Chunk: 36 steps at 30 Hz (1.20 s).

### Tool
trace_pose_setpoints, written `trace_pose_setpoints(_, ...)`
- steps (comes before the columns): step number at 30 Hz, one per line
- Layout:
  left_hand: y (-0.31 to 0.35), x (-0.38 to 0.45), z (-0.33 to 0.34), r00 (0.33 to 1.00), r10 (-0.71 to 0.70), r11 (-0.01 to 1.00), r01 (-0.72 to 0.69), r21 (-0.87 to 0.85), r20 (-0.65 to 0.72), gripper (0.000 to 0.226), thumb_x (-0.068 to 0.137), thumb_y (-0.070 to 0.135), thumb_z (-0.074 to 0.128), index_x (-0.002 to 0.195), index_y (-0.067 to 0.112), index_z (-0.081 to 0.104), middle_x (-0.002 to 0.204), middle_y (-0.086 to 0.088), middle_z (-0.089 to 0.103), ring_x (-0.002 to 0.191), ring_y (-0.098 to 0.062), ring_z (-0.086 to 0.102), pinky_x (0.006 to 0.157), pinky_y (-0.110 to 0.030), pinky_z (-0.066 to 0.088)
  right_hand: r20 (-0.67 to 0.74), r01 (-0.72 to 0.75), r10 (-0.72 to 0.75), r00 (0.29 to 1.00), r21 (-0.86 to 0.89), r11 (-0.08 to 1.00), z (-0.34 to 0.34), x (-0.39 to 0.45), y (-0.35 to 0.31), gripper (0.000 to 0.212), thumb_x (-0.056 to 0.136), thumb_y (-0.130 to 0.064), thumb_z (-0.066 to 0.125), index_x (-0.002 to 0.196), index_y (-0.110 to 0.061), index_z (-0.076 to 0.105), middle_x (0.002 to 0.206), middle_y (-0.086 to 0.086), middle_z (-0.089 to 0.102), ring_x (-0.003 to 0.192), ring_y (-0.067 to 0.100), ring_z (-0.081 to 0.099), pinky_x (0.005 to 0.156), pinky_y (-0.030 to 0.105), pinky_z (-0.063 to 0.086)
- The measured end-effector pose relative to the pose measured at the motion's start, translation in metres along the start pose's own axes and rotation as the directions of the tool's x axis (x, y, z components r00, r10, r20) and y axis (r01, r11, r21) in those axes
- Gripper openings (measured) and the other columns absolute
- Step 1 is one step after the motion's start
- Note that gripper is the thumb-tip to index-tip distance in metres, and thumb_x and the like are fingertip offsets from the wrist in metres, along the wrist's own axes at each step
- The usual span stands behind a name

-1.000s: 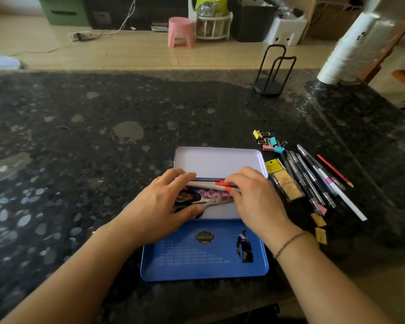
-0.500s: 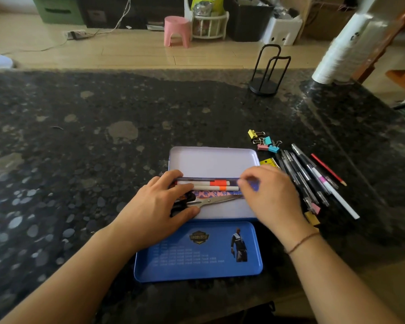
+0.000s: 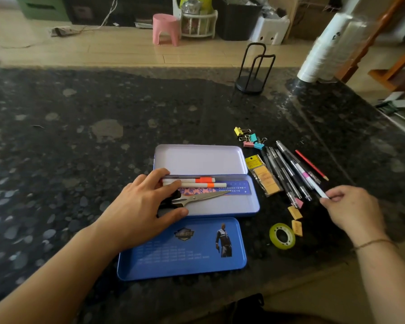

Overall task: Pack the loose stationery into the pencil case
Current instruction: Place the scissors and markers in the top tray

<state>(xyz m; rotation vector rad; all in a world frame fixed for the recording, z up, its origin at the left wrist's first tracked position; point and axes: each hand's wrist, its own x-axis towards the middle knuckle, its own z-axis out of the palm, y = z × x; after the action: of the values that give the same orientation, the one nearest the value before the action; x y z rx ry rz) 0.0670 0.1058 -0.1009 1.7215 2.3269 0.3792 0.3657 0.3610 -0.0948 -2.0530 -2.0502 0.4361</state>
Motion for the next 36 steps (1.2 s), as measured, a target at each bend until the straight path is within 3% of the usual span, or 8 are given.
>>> trace_pose_setpoints(4,0.001,0.0,-0.001,1.0,0.011,1.0,-0.011,0.015,-0.007,0.074,0.08,0.077,0.028,0.136,0.032,0.044,0.143,0.0,0.036,0.114,-0.025,0.047,0.093,-0.048,0.047,-0.132,0.031,-0.028,0.991,0.021,0.999,-0.01,-0.007,-0.01,0.002,0.085,-0.02,0.069,0.083,-0.02,0.069,0.091,0.009,0.071,0.083,0.031,0.06,0.068,0.032,0.043)
trace_pose_setpoints(7,-0.001,-0.001,-0.002,1.0,0.015,1.0,-0.015,-0.006,0.006,0.081,0.076,0.079,0.029,0.142,0.033,0.031,0.145,0.005,0.032,0.12,-0.021,0.043,0.098,-0.044,0.043,-0.194,0.326,-0.302,0.933,0.103,0.94,-0.013,-0.027,-0.036,0.013,0.088,-0.015,0.064,0.099,-0.021,0.07,0.098,0.004,0.065,0.075,0.018,0.057,0.063,0.023,0.038)
trace_pose_setpoints(10,-0.005,-0.001,-0.004,0.999,0.033,0.997,-0.032,-0.067,0.019,0.09,0.073,0.079,0.04,0.147,0.032,0.02,0.146,0.011,0.029,0.126,-0.014,0.037,0.104,-0.035,0.038,-0.074,0.668,-0.667,0.741,0.188,0.72,0.009,-0.054,-0.073,0.018,0.087,-0.01,0.065,0.102,-0.018,0.072,0.093,-0.004,0.061,0.078,0.01,0.056,0.067,0.023,0.047)
trace_pose_setpoints(12,-0.007,-0.002,-0.008,0.999,0.033,0.993,-0.028,-0.117,0.042,0.092,0.071,0.072,0.057,0.145,0.032,0.021,0.147,0.013,0.028,0.127,-0.011,0.035,0.105,-0.029,0.034,-0.007,0.761,-0.772,0.636,0.168,0.626,0.027,-0.063,-0.09,0.016,0.087,-0.013,0.065,0.101,-0.015,0.073,0.093,-0.003,0.063,0.085,0.014,0.057,0.074,0.029,0.05)
trace_pose_setpoints(14,-0.008,-0.002,-0.009,0.998,0.045,0.991,-0.039,-0.129,0.045,0.087,0.07,0.061,0.068,0.141,0.028,0.029,0.147,0.011,0.03,0.127,-0.011,0.037,0.103,-0.022,0.03,0.0,0.795,-0.801,0.599,0.124,0.594,0.038,-0.065,-0.099,0.015,0.088,-0.015,0.064,0.1,-0.016,0.073,0.092,-0.002,0.063,0.088,0.016,0.056,0.073,0.034,0.051)
trace_pose_setpoints(20,-0.009,-0.002,-0.009,0.996,0.068,0.994,-0.063,-0.085,0.059,0.072,0.072,0.059,0.069,0.132,0.031,0.042,0.152,0.009,0.024,0.131,-0.013,0.034,0.1,-0.016,0.021,0.036,0.834,-0.839,0.543,0.088,0.544,0.049,-0.075,-0.109,0.013,0.085,-0.015,0.068,0.096,-0.018,0.075,0.088,-0.003,0.063,0.083,0.016,0.053,0.071,0.035,0.05)
trace_pose_setpoints(27,-0.007,-0.003,-0.01,0.997,0.074,0.994,-0.071,-0.082,0.038,0.072,0.073,0.059,0.068,0.134,0.032,0.042,0.148,0.009,0.028,0.126,-0.016,0.039,0.101,-0.025,0.032,0.04,0.807,-0.812,0.582,0.089,0.583,0.048,-0.078,-0.11,0.015,0.083,-0.024,0.07,0.097,-0.018,0.071,0.093,-0.003,0.064,0.078,0.013,0.055,0.075,0.034,0.051)
trace_pose_setpoints(36,-0.007,-0.001,-0.01,0.994,0.088,0.993,-0.083,-0.08,0.064,0.08,0.073,0.062,0.064,0.142,0.039,0.03,0.147,0.011,0.026,0.125,-0.014,0.037,0.103,-0.03,0.036,0.045,0.778,-0.782,0.621,0.08,0.623,0.044,-0.081,-0.111,0.008,0.084,-0.027,0.069,0.079,-0.022,0.066,0.081,-0.006,0.059,0.073,0.012,0.055,0.072,0.036,0.051)
